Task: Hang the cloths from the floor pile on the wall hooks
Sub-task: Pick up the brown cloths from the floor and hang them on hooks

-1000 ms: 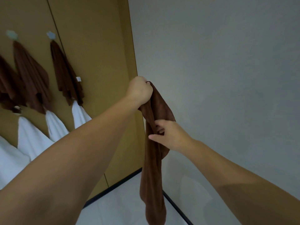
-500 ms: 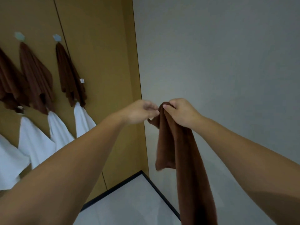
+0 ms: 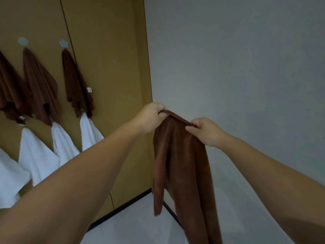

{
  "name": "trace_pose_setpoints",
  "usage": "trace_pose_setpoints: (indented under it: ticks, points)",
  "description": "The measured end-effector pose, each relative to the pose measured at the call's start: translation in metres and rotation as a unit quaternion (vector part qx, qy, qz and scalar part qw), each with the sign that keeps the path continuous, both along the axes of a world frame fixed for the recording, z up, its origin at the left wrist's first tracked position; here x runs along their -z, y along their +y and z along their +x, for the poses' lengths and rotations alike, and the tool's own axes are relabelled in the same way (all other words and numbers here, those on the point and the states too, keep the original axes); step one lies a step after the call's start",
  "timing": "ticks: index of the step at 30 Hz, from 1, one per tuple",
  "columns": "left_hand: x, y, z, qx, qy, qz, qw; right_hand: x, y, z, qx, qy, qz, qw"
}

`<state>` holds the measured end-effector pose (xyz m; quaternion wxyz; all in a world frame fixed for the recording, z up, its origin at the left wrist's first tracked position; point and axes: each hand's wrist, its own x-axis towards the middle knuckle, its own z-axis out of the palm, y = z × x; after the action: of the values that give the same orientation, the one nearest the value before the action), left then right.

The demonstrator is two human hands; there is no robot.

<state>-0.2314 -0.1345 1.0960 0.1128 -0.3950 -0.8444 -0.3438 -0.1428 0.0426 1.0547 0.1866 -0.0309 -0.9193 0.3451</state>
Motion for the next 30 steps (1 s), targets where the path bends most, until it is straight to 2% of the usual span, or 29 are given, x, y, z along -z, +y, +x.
trace_pose_setpoints:
  ticks: [4,10,12,17,19,22,26,30]
  points:
    - [-0.014,-0.006,0.0,-0.023,0.063,-0.027,0.997,0.04,-0.009,-0.006,-0.047,-0.062,-0.102,0.992]
    - [-0.04,-0.037,-0.016,-0.105,0.073,0.023,0.991,0.086,-0.002,-0.013,-0.046,-0.131,-0.177,0.974]
    - [-0.041,-0.052,-0.027,-0.138,0.059,-0.004,0.989,0.086,0.001,-0.013,-0.025,-0.098,-0.178,0.979]
    - [-0.009,-0.081,-0.05,-0.226,-0.002,-0.145,0.963,0.052,-0.006,-0.02,0.026,0.041,-0.124,0.991]
    - [0.009,-0.083,-0.046,-0.197,-0.064,-0.154,0.966,0.032,-0.013,-0.023,0.013,0.049,-0.077,0.996]
    - [0.034,-0.068,-0.032,-0.091,-0.157,-0.131,0.975,0.009,-0.025,-0.031,-0.019,0.024,0.007,1.0]
    - [0.057,-0.033,-0.017,0.035,-0.203,-0.046,0.977,-0.004,-0.038,-0.036,-0.041,0.02,0.073,0.996]
    - [0.067,-0.008,-0.015,0.061,-0.202,0.062,0.976,-0.008,-0.037,-0.034,-0.031,0.032,0.066,0.997]
